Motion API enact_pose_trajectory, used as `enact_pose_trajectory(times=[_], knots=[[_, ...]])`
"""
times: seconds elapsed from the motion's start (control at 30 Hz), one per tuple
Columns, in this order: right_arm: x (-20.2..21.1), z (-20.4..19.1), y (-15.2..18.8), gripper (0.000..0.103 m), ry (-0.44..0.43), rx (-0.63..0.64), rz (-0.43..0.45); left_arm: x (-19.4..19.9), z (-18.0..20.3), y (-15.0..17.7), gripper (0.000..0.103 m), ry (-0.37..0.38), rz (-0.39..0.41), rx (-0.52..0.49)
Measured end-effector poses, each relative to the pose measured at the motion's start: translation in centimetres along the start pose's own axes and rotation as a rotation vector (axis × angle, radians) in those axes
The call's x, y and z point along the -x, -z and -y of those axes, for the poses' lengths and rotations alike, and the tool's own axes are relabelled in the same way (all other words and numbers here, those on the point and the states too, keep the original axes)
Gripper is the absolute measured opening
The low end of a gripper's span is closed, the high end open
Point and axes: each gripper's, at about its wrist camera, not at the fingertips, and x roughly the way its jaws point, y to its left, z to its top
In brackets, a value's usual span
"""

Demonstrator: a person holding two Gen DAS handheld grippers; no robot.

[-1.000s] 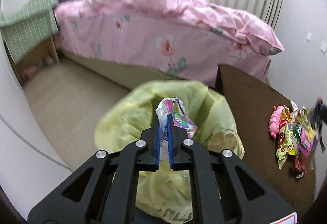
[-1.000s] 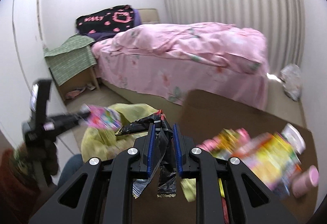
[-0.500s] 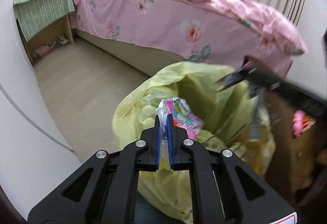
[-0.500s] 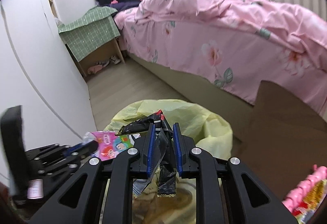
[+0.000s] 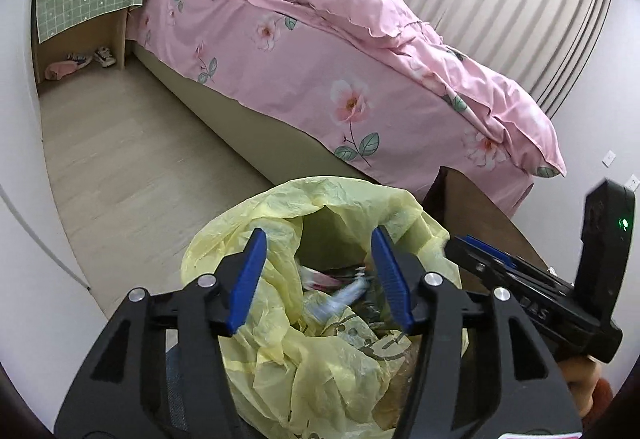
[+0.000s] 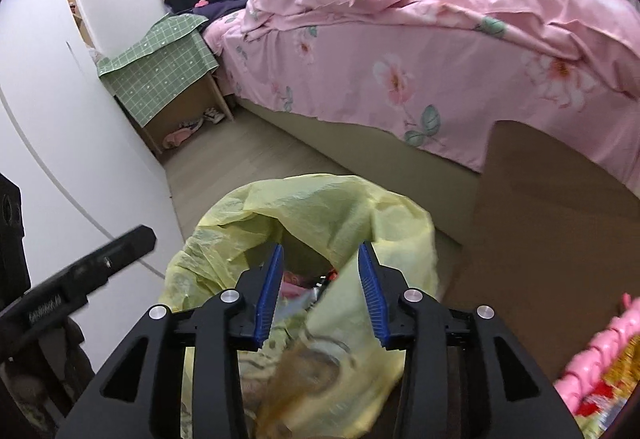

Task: Collect trash
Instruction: 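Carry the wrapper with the left tool over the yellow bag and release it, then reach the right tool to the white paper cup and grasp it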

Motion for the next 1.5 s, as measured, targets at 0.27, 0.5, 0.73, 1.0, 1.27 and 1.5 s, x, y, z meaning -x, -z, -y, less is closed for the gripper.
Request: enact_pose_trajectory(times=[0.27,0.5,0.73,1.0,1.27,1.5], knots=[[8.5,3.0,3.9,0.037,0.107,-0.029,0.101,1.8,2.3,-0.1,0.054,0.015,0.037,-0.038],[16.5,6.7,9.7,0.049,0.227,-0.043,0.198,2.7,7.7,2.6,0.058,0.121,0.018,-0.151],[22.5,9.6,15.3,0.059,0.364,-0.054,0.201,1.9,15.2,7.6,0.062,0.321,-0.117,-0.33],[24.8,12.3,20.4,0.059,0.486,-0.113,0.195,1.8,20.9,11.7,0.062,0.408,-0.16,-0.505],[27.3,16.9,19.0,0.058,0.554,-0.283,0.322,0.2,23.1,12.6,0.062,0.377,-0.161,-0.538],[24.5,23.0,11.5,0.058,0.535,-0.298,0.269,-1.2,23.7,11.4,0.062,0.375,-0.135,-0.517]])
